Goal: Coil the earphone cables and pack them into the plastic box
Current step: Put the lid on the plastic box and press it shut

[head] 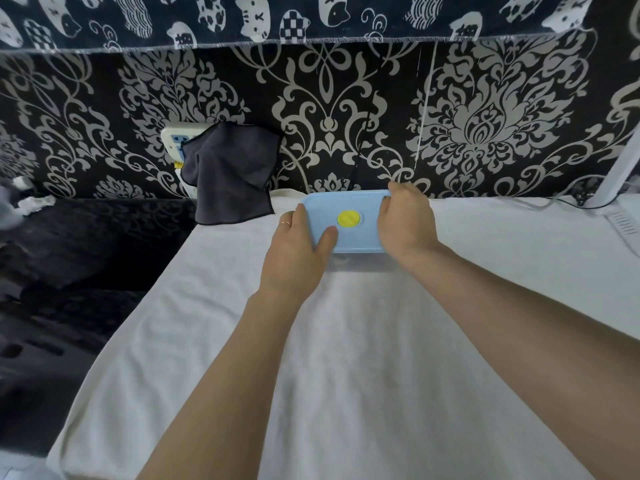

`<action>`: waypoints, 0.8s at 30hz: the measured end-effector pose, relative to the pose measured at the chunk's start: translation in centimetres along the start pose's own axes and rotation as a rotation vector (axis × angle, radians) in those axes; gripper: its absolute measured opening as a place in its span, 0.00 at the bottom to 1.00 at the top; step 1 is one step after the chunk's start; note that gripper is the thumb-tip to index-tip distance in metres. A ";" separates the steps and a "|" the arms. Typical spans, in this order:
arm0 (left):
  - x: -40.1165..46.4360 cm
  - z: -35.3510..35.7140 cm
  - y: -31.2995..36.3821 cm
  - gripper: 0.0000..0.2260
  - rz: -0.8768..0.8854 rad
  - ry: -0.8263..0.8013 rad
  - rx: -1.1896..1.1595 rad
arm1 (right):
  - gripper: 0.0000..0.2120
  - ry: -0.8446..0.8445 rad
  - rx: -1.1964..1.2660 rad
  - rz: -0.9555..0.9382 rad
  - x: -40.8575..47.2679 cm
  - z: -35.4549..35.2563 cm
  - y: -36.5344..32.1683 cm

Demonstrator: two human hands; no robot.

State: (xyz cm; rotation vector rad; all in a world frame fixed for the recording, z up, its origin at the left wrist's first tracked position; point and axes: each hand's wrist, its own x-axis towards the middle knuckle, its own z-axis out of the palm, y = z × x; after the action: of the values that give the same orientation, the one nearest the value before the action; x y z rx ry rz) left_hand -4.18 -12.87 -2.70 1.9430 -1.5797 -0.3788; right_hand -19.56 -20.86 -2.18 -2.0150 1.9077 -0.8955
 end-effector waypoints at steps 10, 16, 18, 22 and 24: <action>-0.4 1.2 0.2 0.37 0.034 0.018 0.045 | 0.12 -0.113 -0.008 -0.039 1.8 1.0 1.1; 0.0 1.6 0.4 0.38 0.022 0.053 0.064 | 0.12 -0.057 -0.017 -0.091 2.2 1.2 1.4; 0.0 1.7 0.4 0.39 0.022 0.058 0.106 | 0.10 -0.093 -0.086 -0.083 2.6 1.3 1.6; 0.0 2.0 0.4 0.39 0.018 0.060 0.174 | 0.13 -0.118 -0.054 -0.047 2.6 1.6 1.8; -0.1 2.1 0.3 0.39 0.012 0.055 0.172 | 0.16 -0.135 0.053 -0.023 2.2 1.8 1.8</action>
State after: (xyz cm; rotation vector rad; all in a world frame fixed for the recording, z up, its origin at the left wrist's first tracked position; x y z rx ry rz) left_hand -5.63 -13.39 -4.20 2.0525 -1.6339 -0.1874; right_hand -20.09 -23.67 -4.01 -2.0163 1.7742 -0.7858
